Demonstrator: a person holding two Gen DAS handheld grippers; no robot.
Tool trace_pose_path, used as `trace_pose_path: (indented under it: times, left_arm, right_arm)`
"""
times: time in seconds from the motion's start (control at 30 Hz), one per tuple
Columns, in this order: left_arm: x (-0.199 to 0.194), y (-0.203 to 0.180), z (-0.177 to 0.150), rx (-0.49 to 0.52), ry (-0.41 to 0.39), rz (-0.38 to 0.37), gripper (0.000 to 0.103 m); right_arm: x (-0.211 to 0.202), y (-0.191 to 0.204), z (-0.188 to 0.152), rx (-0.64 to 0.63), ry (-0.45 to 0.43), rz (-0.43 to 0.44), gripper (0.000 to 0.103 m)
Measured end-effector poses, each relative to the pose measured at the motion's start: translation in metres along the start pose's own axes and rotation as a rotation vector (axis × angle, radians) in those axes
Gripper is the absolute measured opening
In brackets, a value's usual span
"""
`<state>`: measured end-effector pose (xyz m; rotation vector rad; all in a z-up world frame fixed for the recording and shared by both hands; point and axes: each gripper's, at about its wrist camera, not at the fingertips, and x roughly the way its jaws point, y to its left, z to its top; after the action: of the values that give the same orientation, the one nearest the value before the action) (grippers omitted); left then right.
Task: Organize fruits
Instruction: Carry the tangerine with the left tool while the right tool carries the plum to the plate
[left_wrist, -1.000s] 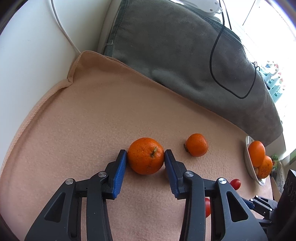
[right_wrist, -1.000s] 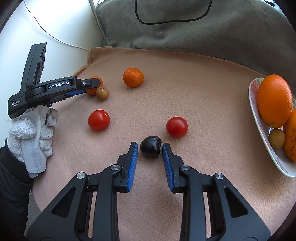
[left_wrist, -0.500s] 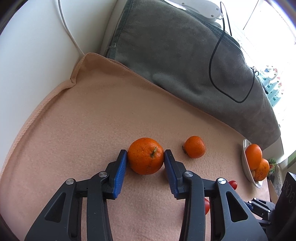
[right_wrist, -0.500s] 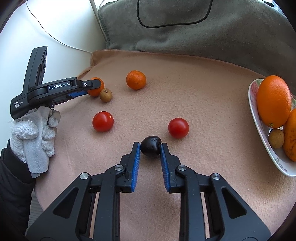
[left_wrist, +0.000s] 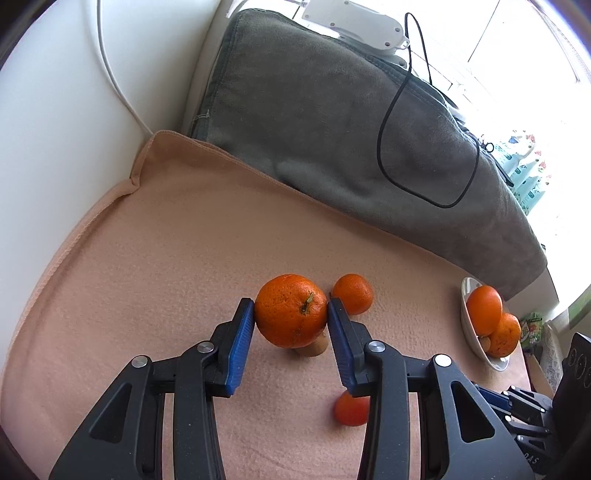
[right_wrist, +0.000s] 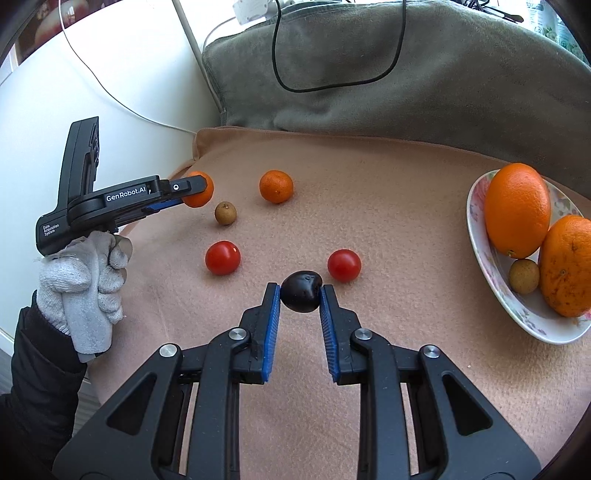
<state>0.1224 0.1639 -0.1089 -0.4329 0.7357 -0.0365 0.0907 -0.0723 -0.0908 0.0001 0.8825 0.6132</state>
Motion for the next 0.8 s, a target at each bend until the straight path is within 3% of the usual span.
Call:
trace_pose_path:
  times: [0.33, 0.8]
  left_arm:
    - [-0.006, -0.046, -0.002, 0.065, -0.013, -0.066, 0.039]
    - [0.004, -0.133, 0.004, 0.191, -0.008, -0.181, 0.039]
  right_arm:
    - [-0.044, -0.027, 0.008, 0.050, -0.088, -0.007, 0.023]
    - [-0.099, -0.089, 0.017, 0.147, -0.198, -0.088, 0.023]
